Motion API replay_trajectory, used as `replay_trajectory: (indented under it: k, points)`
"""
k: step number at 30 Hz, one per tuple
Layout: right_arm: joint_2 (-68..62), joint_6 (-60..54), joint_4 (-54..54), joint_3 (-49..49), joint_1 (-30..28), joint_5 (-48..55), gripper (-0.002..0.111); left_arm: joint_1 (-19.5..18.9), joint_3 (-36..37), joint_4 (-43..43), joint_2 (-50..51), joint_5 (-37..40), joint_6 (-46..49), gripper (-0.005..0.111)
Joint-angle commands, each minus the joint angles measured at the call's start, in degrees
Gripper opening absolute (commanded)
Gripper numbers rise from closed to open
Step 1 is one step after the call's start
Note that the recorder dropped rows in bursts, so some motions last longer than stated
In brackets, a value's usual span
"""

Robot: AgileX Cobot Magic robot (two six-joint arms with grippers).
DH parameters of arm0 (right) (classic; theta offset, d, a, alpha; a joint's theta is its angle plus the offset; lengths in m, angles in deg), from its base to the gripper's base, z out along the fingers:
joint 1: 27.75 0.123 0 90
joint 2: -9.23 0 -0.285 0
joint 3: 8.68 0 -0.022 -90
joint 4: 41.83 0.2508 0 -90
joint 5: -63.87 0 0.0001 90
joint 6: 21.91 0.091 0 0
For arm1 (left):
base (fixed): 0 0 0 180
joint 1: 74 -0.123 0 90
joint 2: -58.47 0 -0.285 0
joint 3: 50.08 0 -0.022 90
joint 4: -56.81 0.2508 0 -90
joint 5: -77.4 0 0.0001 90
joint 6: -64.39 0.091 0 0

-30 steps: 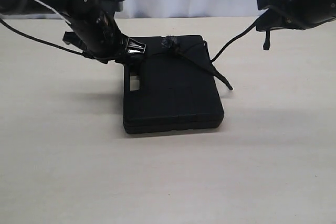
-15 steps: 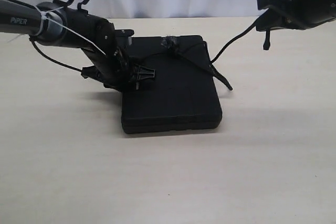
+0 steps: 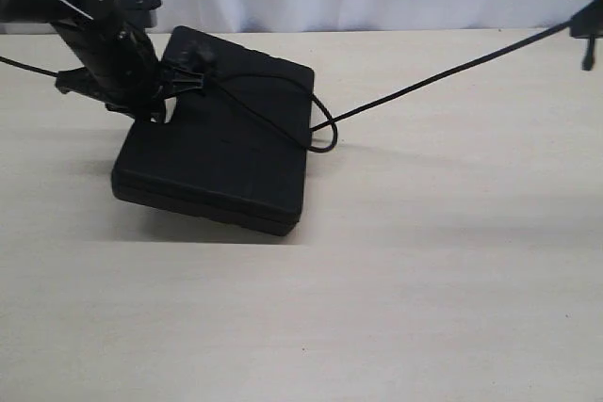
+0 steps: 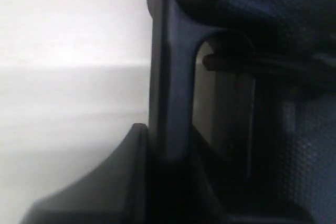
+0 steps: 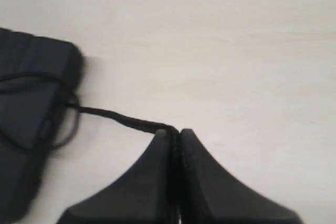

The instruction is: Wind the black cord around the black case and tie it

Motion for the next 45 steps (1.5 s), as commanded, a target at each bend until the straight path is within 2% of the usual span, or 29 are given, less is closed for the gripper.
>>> replay_trajectory:
  k: [1,4,8,10,12,14,15,16,18,20,22,23,24,26,28,32,36,38,40,45]
  points:
    - [0.4,4.1,-11.5,-1.2,-4.7,-7.5,0.004,-3.8,-0.5,-0.3,-1.0,2.5,0.8,0.0]
    - [-1.1,11.1,-22.6,-3.0,-5.6,-11.4,0.004,-4.9,-0.5,-0.3,-1.0,4.1,2.2,0.0]
    - [-5.3,23.6,-38.1,-3.2,-5.6,-11.8,0.004,-4.9,-0.5,0.1,-1.1,4.4,2.6,0.0]
    - [-7.7,26.5,-41.9,-3.2,-5.6,-11.4,0.004,-4.9,-0.5,-0.1,-1.1,4.4,2.6,0.0]
    - [-10.4,26.6,-39.4,-3.2,-5.4,-12.1,0.004,-4.9,-0.5,-0.1,-1.1,4.3,2.7,0.0]
    - [-11.4,20.2,-33.0,-2.6,-4.1,-11.9,0.005,-4.9,-0.5,-0.1,-1.1,4.1,3.7,0.0]
    - [-11.9,12.3,-28.4,-2.1,-2.7,-11.0,0.005,-4.9,-0.5,-0.1,-1.1,4.1,3.7,0.0]
    - [-12.1,-6.7,-17.3,-1.3,0.8,-8.5,0.005,-4.9,-0.5,-0.1,-1.1,3.9,3.8,0.0]
    - [-12.1,-18.4,-6.8,-1.0,5.6,-8.4,0.011,-4.9,-0.5,-0.2,-1.1,3.7,3.8,0.0]
    - [-12.7,-20.3,-1.8,-0.1,10.5,-9.2,0.021,-4.9,-0.5,-0.2,-1.1,3.6,3.9,0.0]
    - [-18.1,-18.0,-6.6,5.3,19.5,-4.6,0.041,-4.9,-0.5,-0.3,-1.1,3.3,3.9,0.0]
    - [-19.7,-17.9,-8.5,6.6,21.3,-3.1,0.044,-4.9,-0.5,-0.4,-1.1,3.3,3.9,0.0]
    - [-23.5,-17.9,-12.0,9.4,25.6,-1.6,0.047,-4.9,-0.5,-0.4,-1.1,3.2,3.9,0.0]
    - [-28.4,-18.1,-16.7,13.8,30.8,-1.5,0.046,-4.9,-0.5,-0.4,-1.1,3.4,3.9,0.0]
    - [-32.1,-17.9,-18.7,18.1,33.4,-0.8,0.042,-4.9,-0.5,-0.4,-1.1,4.2,3.9,0.0]
    - [-38.4,-15.5,-21.7,24.5,34.6,0.7,0.04,-4.9,-0.5,-0.4,-1.1,4.2,3.9,0.0]
    - [-41.6,-13.9,-26.9,26.5,34.6,0.4,0.039,-4.9,-0.5,-0.4,-0.9,4.2,3.9,0.0]
    - [-42.6,-13.6,-29.4,26.5,34.6,-1.5,0.029,-4.9,-0.5,-0.4,-0.7,3.9,3.9,0.0]
    - [-42.6,-13.5,-29.3,26.5,34.6,-2.4,0.004,-4.9,-0.5,-0.4,-0.4,3.0,3.9,0.0]
    - [-41.0,-7.6,-30.8,26.5,34.5,-3.7,0.004,-4.9,-0.5,0.0,-0.2,1.7,3.9,0.0]
